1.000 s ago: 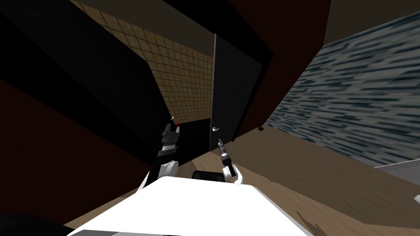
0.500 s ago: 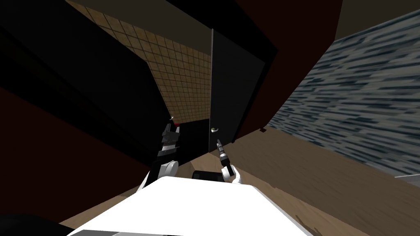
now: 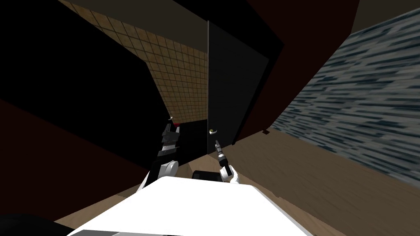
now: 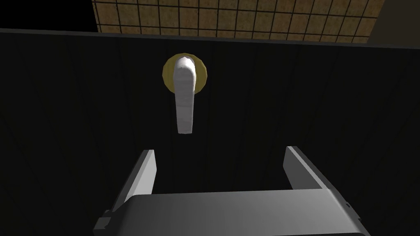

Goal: Push the door open

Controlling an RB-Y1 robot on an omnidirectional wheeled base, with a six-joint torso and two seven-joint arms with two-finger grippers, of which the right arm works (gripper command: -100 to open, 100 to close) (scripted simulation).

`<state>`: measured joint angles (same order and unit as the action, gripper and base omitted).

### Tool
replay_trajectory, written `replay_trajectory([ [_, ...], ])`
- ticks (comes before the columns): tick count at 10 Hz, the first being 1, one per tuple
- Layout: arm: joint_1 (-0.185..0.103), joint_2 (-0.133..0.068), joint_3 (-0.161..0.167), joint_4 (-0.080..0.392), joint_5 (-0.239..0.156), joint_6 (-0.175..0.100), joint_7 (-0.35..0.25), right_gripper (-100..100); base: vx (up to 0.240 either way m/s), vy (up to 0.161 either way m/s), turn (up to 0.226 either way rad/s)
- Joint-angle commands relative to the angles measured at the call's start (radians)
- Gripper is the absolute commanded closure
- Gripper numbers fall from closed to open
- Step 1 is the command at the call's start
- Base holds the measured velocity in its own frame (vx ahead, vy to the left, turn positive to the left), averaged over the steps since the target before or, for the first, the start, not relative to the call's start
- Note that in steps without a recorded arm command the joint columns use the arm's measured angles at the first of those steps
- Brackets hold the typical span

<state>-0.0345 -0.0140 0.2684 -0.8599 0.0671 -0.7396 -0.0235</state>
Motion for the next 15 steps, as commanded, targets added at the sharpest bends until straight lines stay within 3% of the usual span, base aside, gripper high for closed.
replay_trajectory([
  [1,-0.013,0.012,0.007,0.038,-0.001,-0.01,0.0,-100,0.12,-0.135,0.06],
  [8,-0.06,0.06,0.027,0.155,-0.005,-0.029,-0.004,-100,0.085,-0.101,0.049],
  [9,-0.053,0.052,0.025,0.138,-0.004,-0.025,-0.005,-100,0.042,-0.046,0.016],
  [10,-0.055,0.021,0.023,0.142,-0.006,-0.027,-0.005,-100,0.083,0.025,0.025],
  [12,-0.057,-0.002,0.019,0.146,-0.008,-0.029,-0.005,-100,0.185,0.064,0.026],
  [15,-0.06,-0.005,0.014,0.151,-0.011,-0.031,-0.005,-100,0.137,0.075,0.022],
])
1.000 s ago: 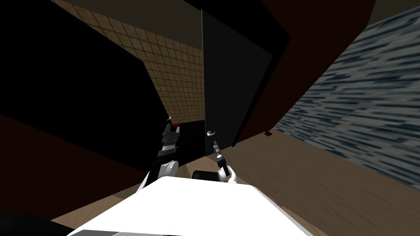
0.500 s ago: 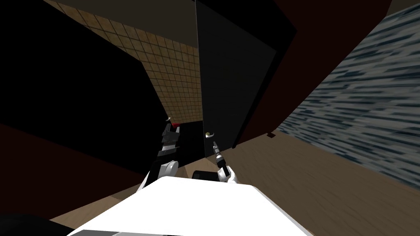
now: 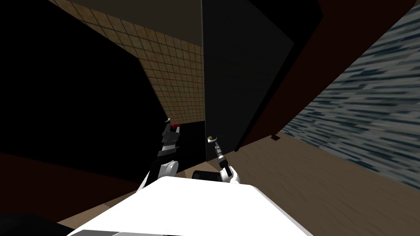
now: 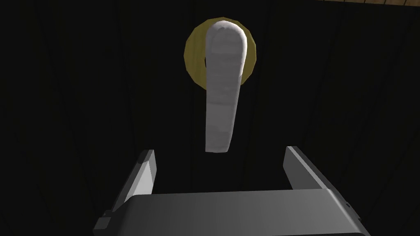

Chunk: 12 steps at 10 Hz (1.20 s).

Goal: Push the door open

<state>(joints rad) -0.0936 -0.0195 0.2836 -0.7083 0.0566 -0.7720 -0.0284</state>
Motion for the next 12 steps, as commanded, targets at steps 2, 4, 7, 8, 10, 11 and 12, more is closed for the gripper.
replay_trajectory([
  [2,-0.003,0.022,-0.005,0.004,-0.003,-0.001,0.0,-100,0.197,0.075,0.021],
  [4,-0.007,0.03,-0.007,0.013,-0.004,-0.006,0.0,-100,0.137,0.045,0.017],
  [7,-0.007,0.03,-0.007,0.013,-0.004,-0.006,0.0,100,-0.016,-0.007,0.006],
  [8,-0.007,0.03,-0.007,0.013,-0.004,-0.006,0.0,100,0.0,0.0,0.0],
  [10,-0.007,0.03,-0.007,0.013,-0.004,-0.006,0.0,100,0.0,0.0,0.0],
  [11,-0.014,0.023,-0.018,0.01,-0.01,-0.006,0.002,100,0.114,0.034,-0.014],
  [12,-0.015,0.018,-0.025,0.011,-0.013,-0.006,0.004,100,0.172,0.075,-0.033],
])
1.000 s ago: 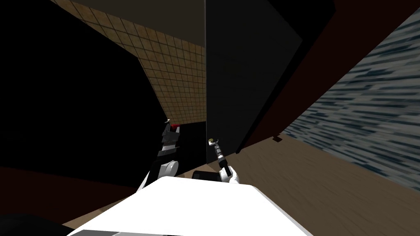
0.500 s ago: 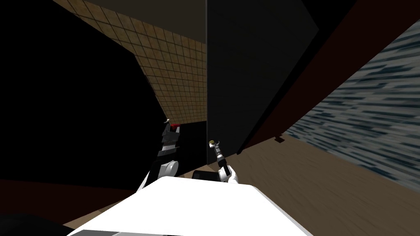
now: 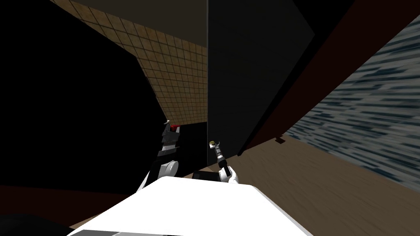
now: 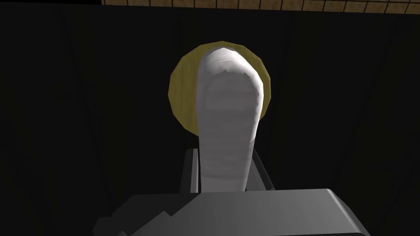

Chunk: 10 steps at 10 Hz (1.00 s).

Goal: Push the door open

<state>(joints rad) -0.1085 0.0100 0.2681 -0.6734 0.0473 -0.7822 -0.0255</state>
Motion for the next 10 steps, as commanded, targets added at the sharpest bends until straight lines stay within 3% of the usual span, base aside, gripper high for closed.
replay_trajectory([
  [1,0.0,-0.015,-0.014,-0.024,-0.006,0.004,0.003,100,0.122,0.109,-0.024],
  [5,-0.002,-0.031,-0.041,-0.021,-0.019,0.004,0.01,100,0.141,0.1,-0.034],
  [10,-0.007,-0.052,-0.106,-0.015,-0.05,0.004,0.028,100,0.15,0.121,-0.063],
])
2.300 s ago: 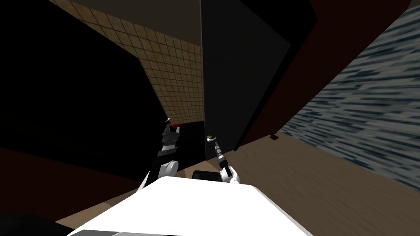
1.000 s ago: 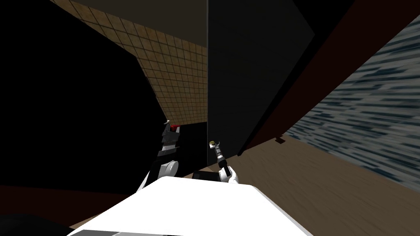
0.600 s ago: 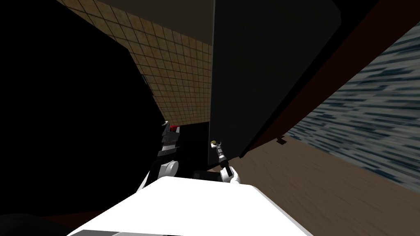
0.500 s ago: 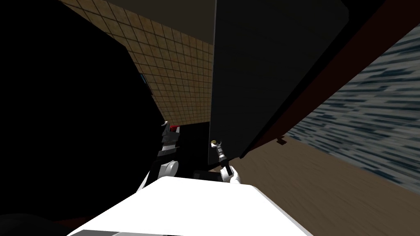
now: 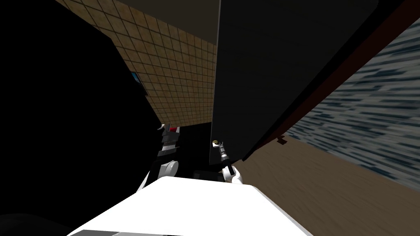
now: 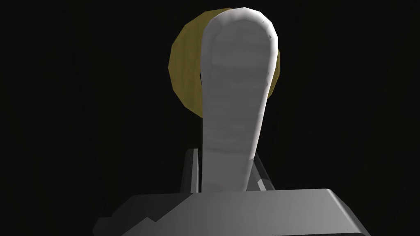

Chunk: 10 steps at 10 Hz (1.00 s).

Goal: Push the door open

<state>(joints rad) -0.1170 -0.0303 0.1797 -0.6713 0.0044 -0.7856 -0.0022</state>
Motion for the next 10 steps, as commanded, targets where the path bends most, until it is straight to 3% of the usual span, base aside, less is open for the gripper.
replay_trajectory([
  [1,0.0,-0.014,-0.034,-0.016,-0.015,0.008,0.009,100,0.164,0.177,-0.091],
  [5,-0.005,-0.014,-0.089,-0.011,-0.042,0.008,0.025,100,0.173,0.143,-0.077],
  [10,-0.01,0.001,-0.15,-0.005,-0.071,0.008,0.041,100,0.164,0.151,-0.078],
])
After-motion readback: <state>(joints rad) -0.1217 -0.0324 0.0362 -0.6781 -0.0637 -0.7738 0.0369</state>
